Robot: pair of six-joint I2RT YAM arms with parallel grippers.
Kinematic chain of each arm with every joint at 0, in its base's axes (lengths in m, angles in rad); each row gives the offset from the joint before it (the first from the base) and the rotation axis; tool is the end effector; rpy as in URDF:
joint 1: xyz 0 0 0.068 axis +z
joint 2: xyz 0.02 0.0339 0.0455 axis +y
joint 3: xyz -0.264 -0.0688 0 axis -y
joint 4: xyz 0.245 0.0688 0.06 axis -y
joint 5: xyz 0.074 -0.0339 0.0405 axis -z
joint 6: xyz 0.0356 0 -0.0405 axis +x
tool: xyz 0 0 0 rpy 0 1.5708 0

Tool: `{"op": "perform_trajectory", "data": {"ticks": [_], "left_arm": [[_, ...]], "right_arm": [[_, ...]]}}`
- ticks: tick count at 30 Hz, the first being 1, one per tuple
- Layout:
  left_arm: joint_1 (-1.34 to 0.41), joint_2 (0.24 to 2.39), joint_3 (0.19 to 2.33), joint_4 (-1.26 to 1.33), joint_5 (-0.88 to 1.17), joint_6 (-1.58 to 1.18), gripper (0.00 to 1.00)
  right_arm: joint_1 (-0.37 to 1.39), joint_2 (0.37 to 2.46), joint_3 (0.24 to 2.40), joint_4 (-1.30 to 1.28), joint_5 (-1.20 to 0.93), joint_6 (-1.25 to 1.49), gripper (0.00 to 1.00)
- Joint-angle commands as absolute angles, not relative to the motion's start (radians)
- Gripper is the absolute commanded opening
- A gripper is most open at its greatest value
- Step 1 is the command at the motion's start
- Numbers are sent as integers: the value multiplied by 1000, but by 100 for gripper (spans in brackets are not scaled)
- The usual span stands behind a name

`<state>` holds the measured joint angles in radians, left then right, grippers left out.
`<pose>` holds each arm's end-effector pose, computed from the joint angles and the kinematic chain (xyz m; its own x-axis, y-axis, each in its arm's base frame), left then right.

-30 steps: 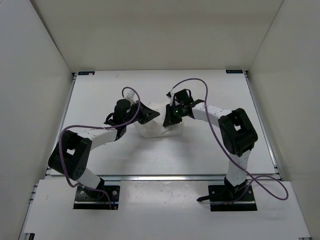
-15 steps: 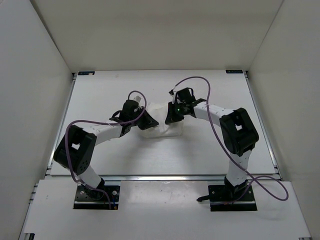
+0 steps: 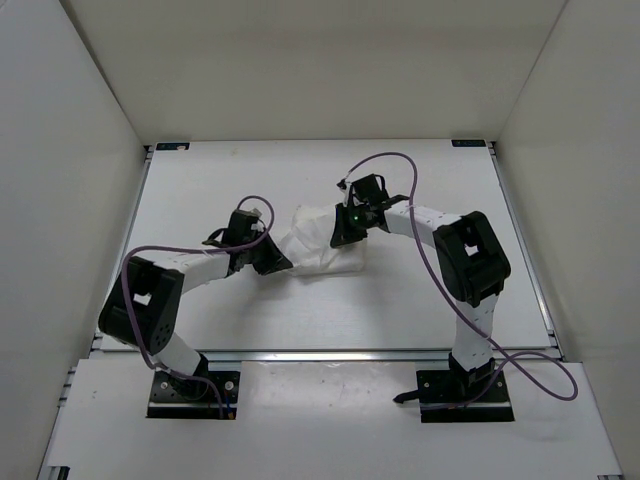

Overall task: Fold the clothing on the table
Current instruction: Fold the skirt

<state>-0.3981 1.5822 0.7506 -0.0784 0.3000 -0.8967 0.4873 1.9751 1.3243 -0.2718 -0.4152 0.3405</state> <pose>0.2713 -0.1255 0.1516 -0.8742 -0.4420 -0.2008 -0.2331 0.7449 -0.6251 0.3639 0.2091 0.1706 -0.8789 -0.1199 -0.4617 -0.3715 0.7793 0.5047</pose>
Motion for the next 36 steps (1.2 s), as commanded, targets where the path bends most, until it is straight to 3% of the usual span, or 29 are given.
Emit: {"op": "perform_trajectory", "data": {"ticks": [1,8,13,17,21,26,36], "left_arm": [[-307,1470,730,-129,293,-851,0],[-241,1390,847,-192,374,-814,1],[-348,1396,853,165,500,-971,3],[-498,1498,878,204,447,-998,0],[-538,1529,720,359,384,-1055,0],[-502,1563,670,373,370,-1031,0],[-471,1660,684,264,316,-988,0]], "right_arm": [[472,1959,1345,-265,-391,318,0],[471,1945,1341,-262,-405,319,0],[468,1904,1350,-250,-406,328,0],[459,1901,1345,-241,-425,347,0],[431,1865,1353,-244,-420,357,0],[382,1758,1358,-250,-410,342,1],[414,1804,1283,-288,-402,293,0]]}}
